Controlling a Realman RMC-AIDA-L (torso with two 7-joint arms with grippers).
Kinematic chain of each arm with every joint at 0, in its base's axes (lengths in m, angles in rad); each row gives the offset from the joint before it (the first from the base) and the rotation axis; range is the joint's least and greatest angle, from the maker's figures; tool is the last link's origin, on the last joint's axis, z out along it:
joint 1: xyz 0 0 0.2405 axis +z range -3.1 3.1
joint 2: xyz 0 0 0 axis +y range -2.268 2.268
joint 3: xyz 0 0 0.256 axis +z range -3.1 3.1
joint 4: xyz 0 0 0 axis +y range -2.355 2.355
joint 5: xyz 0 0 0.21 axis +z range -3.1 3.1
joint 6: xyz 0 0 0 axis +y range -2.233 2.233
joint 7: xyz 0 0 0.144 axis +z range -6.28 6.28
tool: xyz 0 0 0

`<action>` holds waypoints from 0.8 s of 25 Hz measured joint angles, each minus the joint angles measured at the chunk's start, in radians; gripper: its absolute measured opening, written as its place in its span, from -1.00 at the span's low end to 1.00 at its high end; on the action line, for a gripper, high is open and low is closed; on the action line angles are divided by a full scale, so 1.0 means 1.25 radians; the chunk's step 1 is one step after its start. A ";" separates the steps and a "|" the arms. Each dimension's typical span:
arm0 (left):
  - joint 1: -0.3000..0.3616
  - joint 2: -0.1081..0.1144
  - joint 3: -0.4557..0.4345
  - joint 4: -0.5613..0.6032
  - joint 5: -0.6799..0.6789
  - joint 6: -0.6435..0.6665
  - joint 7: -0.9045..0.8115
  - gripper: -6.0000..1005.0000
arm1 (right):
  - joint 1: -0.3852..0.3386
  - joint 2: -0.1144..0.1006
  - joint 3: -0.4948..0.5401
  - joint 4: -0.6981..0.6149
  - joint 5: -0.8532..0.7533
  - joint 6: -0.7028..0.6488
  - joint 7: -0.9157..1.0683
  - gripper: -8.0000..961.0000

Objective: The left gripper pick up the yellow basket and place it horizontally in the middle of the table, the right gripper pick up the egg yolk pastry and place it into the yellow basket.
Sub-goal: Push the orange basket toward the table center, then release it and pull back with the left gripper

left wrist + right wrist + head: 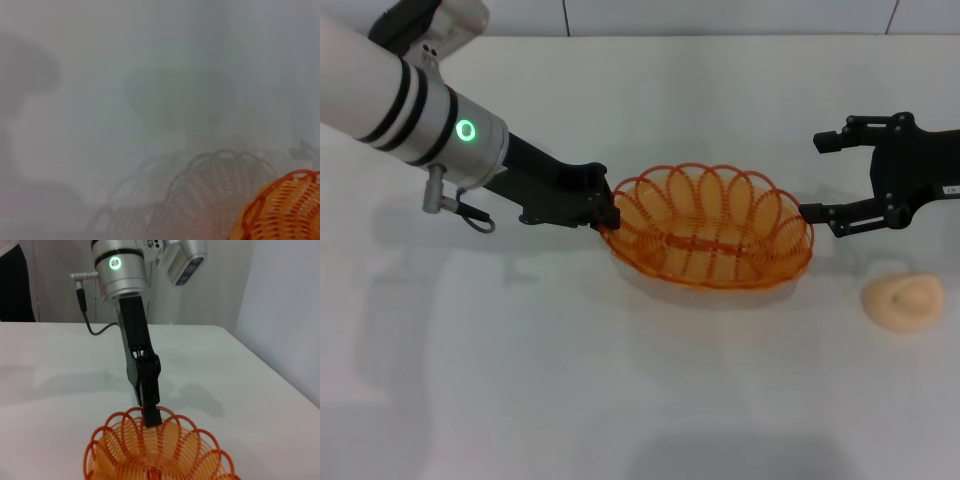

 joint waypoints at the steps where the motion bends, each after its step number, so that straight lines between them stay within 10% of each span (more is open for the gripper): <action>1: 0.000 -0.001 0.000 -0.009 -0.003 -0.007 0.000 -0.85 | -0.001 0.000 0.000 -0.001 0.000 -0.001 0.000 0.77; 20: 0.006 0.000 0.008 -0.066 -0.042 -0.054 0.004 -0.82 | -0.031 -0.001 0.001 -0.022 0.008 -0.005 -0.013 0.77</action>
